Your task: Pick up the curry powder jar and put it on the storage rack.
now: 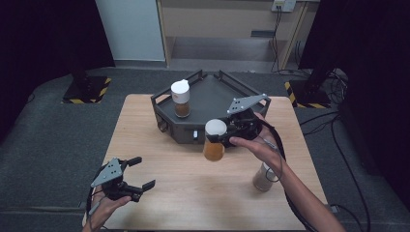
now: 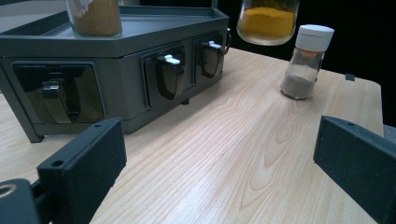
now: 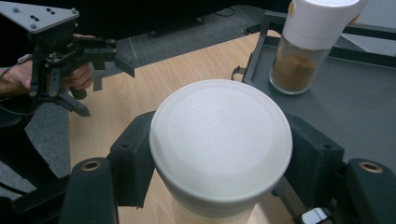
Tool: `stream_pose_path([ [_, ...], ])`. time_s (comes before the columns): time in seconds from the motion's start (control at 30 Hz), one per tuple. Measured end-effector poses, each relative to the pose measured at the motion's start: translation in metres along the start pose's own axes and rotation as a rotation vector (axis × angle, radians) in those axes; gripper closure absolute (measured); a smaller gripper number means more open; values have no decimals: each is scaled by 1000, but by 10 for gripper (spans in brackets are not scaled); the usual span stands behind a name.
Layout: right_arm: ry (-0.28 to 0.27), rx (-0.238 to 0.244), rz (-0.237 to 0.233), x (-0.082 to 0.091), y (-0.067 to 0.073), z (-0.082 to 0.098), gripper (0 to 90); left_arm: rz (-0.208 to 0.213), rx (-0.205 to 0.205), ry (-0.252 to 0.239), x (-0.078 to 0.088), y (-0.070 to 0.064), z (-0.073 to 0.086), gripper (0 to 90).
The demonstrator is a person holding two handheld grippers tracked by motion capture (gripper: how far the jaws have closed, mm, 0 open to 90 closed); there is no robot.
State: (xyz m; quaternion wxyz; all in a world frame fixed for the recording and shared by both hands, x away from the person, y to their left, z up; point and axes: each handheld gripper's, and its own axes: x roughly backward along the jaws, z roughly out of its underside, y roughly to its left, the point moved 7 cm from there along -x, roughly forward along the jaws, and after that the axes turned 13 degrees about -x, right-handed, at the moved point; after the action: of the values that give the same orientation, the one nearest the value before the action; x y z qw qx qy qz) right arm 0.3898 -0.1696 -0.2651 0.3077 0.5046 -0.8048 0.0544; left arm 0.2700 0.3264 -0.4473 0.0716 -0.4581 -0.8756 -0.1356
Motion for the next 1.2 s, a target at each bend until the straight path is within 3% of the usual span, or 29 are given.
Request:
stream_pose_path([
  [0.33, -1, -7, 27, -1, -3, -19, 340, 2, -2, 3, 0, 0, 0, 11],
  [0.67, -23, -35, 89, -7, -9, -43, 340, 0, 0, 2, 0, 0, 0, 11],
  [1.2, -63, -101, 248, -27, -28, -62, 340, -5, 3, 1, -1, 0, 0, 11],
])
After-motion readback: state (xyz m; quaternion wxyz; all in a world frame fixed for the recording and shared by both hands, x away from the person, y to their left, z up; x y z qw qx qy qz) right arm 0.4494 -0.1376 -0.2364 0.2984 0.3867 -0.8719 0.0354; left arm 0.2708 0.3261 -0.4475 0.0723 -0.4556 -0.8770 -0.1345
